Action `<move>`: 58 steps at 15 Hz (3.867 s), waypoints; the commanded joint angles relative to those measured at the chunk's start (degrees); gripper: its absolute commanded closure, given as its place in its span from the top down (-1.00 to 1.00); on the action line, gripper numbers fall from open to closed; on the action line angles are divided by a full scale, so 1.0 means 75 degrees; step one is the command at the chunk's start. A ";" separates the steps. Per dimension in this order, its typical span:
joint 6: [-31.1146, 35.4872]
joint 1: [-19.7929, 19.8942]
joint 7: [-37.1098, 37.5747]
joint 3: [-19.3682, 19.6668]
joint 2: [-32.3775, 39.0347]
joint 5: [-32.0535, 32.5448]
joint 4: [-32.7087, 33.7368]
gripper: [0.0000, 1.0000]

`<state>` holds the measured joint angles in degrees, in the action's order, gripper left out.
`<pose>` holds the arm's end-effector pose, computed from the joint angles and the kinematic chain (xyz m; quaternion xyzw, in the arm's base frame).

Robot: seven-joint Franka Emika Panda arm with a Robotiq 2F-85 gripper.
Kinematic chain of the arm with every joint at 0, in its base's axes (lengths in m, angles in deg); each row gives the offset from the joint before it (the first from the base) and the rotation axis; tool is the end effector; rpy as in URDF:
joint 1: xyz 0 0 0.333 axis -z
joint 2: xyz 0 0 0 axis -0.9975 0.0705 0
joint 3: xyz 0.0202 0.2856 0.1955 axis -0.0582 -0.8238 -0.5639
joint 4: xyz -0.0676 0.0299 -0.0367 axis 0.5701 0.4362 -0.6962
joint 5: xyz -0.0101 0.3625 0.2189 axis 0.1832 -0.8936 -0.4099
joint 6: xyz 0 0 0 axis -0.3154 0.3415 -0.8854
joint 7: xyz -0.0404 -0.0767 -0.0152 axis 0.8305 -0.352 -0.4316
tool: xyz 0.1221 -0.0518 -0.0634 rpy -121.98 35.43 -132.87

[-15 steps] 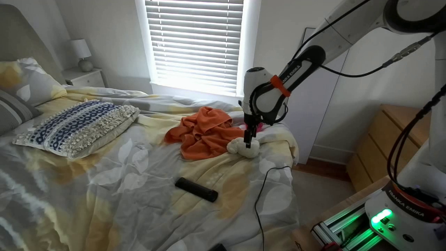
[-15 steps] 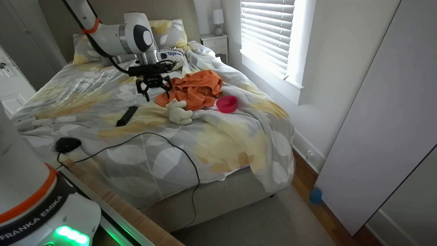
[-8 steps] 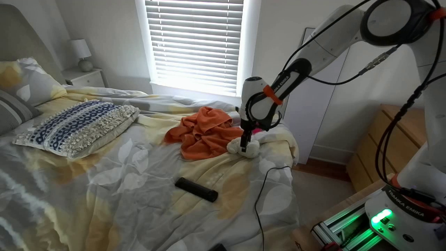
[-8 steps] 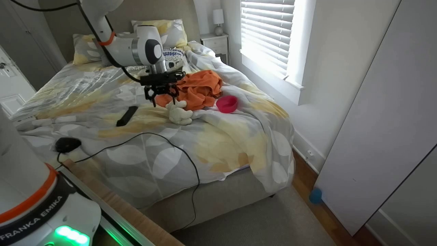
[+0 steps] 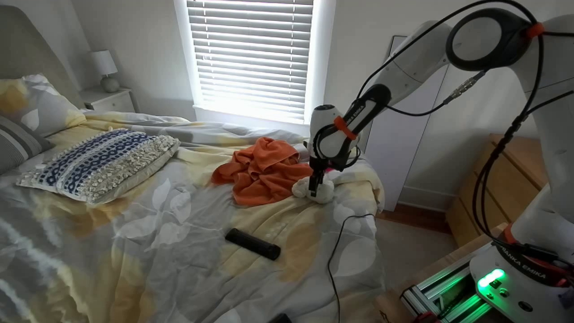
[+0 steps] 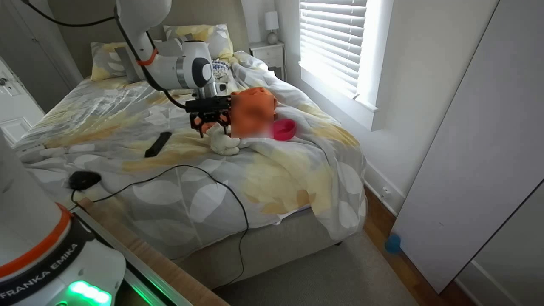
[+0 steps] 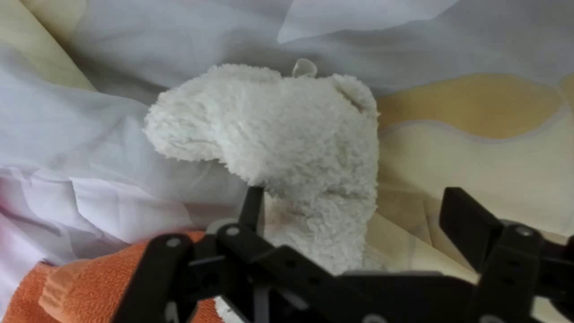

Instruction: Pick up the plush teddy bear and move it to the left on top of the bedside alarm clock radio on the bed

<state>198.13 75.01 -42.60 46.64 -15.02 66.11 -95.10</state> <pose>0.5851 0.2381 0.0649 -0.9286 -0.3698 0.0296 0.0079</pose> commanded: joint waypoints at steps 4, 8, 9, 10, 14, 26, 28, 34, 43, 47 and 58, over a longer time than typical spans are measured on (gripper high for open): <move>0.0144 -0.0050 0.0029 0.0076 0.0597 -0.0050 0.0487 1.00; 0.0226 -0.0072 0.0113 0.0114 0.0900 -0.0074 0.0743 1.00; 0.0225 -0.0048 0.0088 0.0088 0.0971 -0.0096 0.0807 0.69; 0.0216 -0.0040 0.0075 0.0077 0.1025 -0.0104 0.0859 0.49; 0.0105 0.0063 -0.0062 -0.0032 0.1162 -0.0173 0.1012 -0.16; -0.0251 0.1127 -0.1143 -0.1238 0.0048 -0.1202 0.0143 -0.96; -0.0392 0.1423 -0.1632 -0.1706 -0.0165 -0.1533 -0.0075 -0.94; -0.2022 0.1825 -0.3439 -0.2953 -0.0634 -0.2749 -0.0579 -0.94; -0.4261 0.1022 -0.4576 -0.3241 -0.0896 -0.3817 -0.0503 -0.94; -0.4149 0.0732 -0.4508 -0.2981 -0.0824 -0.3822 -0.0388 -0.77; -0.3841 0.0424 -0.4291 -0.2882 -0.0850 -0.3890 -0.0475 -0.94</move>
<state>167.78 81.56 -75.60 23.23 -20.48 38.87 -98.23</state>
